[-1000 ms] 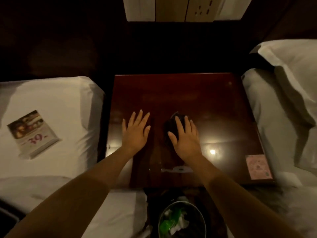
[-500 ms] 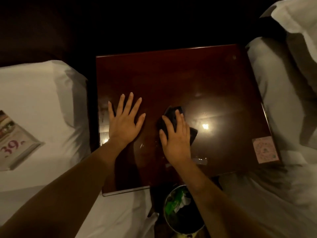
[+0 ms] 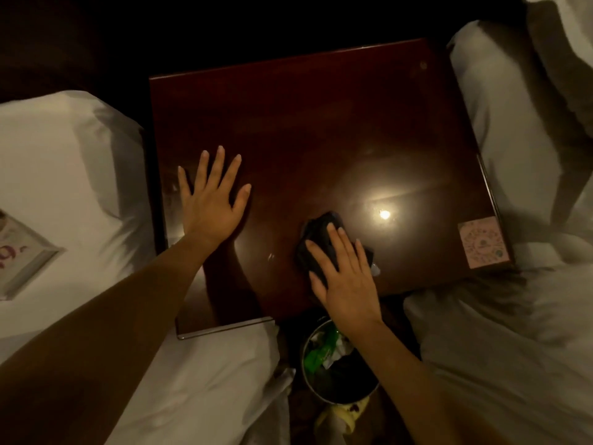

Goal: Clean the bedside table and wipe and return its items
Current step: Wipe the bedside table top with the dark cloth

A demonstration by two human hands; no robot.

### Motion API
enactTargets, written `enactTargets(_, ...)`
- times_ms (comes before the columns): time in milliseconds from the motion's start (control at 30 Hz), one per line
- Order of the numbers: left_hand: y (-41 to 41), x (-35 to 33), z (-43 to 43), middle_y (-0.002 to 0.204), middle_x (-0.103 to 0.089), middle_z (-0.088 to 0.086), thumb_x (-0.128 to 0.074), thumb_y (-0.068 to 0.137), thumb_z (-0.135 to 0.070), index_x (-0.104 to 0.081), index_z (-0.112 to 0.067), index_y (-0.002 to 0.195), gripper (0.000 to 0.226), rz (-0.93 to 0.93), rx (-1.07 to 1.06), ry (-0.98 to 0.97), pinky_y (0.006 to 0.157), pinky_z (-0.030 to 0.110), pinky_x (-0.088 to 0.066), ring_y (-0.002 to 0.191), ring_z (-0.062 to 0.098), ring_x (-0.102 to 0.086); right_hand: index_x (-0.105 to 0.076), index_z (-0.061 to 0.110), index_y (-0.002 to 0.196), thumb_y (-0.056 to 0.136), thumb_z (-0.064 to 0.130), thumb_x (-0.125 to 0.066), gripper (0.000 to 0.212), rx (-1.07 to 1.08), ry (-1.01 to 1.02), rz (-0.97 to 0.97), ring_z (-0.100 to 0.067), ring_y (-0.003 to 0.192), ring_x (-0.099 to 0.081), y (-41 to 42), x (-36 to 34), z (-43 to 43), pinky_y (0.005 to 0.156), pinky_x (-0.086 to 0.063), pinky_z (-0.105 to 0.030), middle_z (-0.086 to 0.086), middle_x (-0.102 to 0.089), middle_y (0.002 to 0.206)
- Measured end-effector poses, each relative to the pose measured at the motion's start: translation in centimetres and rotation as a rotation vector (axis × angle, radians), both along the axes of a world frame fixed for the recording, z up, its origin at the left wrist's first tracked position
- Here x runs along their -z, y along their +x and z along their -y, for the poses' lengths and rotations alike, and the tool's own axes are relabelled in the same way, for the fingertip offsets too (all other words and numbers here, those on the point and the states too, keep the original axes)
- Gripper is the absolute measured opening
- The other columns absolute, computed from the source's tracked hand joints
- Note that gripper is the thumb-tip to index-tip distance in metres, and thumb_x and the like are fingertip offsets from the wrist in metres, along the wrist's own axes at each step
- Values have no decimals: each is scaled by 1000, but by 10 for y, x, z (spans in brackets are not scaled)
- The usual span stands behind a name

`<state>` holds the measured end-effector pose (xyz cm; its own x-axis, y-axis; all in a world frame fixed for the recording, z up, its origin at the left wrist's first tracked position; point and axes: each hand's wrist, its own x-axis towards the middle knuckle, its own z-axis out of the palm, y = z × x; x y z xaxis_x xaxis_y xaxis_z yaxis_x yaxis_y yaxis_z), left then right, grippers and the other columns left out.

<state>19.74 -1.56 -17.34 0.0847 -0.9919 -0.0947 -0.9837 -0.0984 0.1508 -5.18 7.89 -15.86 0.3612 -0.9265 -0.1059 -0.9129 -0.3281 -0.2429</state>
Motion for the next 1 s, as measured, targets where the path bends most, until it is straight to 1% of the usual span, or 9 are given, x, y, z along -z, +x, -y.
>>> enactTargets(100,0,-1,1,160,-9,0,-21,94,-54,-11,-34,147,57,3,-3,7,117,56,2,148,21,-2,-28,29,142,88,35,-48,58,12,2,11,-29,142,-23,-13,1,9,115,-17,-48,-14,-28,153)
enactTargets(233,-1,-1,1,160,-9,-1,-21,94,-54,-12,-34,147,57,10,-5,7,117,56,1,148,21,-2,-33,27,140,87,30,-56,58,62,18,33,-28,143,-22,-33,-2,29,116,-16,-44,-14,-28,153)
enactTargets(333,0,1,1,160,-10,-1,-18,93,-55,-12,-35,147,58,14,-7,4,116,55,2,148,21,-3,-33,26,140,89,30,-53,55,108,19,61,-28,144,-20,-40,-2,52,116,-12,-41,-14,-25,154)
enactTargets(533,0,3,2,160,-14,0,-17,93,-56,-13,-35,147,57,8,-1,-11,115,57,0,148,22,-5,-36,23,140,92,29,-50,51,131,-3,94,-31,143,-21,-41,-3,77,115,-11,-40,-15,-26,154)
enactTargets(733,1,3,1,159,-15,1,-19,93,-55,-15,-34,147,57,0,6,-9,115,58,-1,148,22,-6,-32,26,141,94,34,-42,49,187,-1,111,-29,144,-18,-35,2,94,116,-10,-40,-12,-24,155)
enactTargets(800,-1,2,1,159,-14,1,-18,93,-55,-15,-33,147,58,5,3,-4,115,58,0,148,22,-5,-32,27,141,95,35,-40,47,233,-17,129,-29,144,-18,-29,4,106,117,-12,-43,-12,-23,155)
enactTargets(900,-2,1,2,160,-12,1,-17,93,-55,-15,-32,147,59,-2,-2,1,116,57,1,148,21,-2,-39,22,139,95,32,-42,45,342,-92,167,-34,142,-25,-12,4,128,116,-22,-48,-16,-28,153)
enactTargets(933,-2,1,2,160,-12,1,-17,93,-55,-15,-32,147,59,-4,-4,1,116,57,1,148,21,-2,-39,21,139,95,32,-42,45,387,-106,166,-34,142,-25,-5,4,134,117,-21,-49,-17,-27,153)
enactTargets(1000,-2,0,1,160,-13,1,-17,92,-54,-16,-31,147,59,5,-7,-1,116,57,1,148,22,-3,-33,23,141,96,35,-37,47,469,-98,142,-31,144,-19,14,6,146,118,-15,-47,-16,-21,155)
